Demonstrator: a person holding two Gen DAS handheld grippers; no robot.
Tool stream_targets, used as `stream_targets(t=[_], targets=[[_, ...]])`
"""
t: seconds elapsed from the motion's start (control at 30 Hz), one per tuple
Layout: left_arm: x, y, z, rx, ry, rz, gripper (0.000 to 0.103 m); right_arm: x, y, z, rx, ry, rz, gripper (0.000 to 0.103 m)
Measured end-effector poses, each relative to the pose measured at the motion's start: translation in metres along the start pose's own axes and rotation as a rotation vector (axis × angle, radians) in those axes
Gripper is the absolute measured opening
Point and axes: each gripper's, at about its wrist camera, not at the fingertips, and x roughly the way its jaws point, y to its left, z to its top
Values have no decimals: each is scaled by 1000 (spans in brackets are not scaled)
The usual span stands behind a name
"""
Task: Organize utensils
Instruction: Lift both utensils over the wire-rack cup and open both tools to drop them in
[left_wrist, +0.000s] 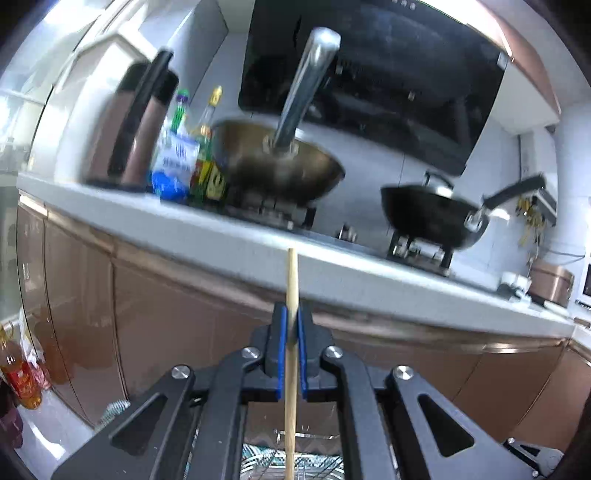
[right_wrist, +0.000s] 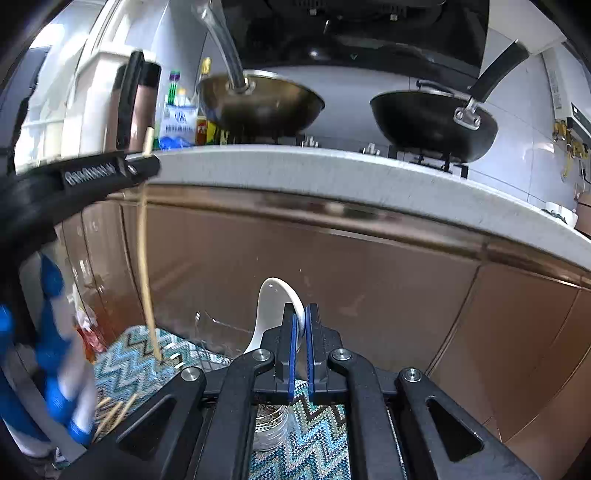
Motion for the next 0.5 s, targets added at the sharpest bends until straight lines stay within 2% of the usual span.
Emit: stream_targets(t=[0.13,0.23,0.37,0.5], targets=[[18,6,-31,22,-6,52,5,21,8,-14,-6,20,-14,4],[24,6,-49,54,-44,114,7,37,10,-27,27,33,17,6],[31,14,-58,46,16,83,7,46,13,-40,41,52,31,12],[16,25,-52,32,44,63,8,38,11,-43,60,41,32,18]])
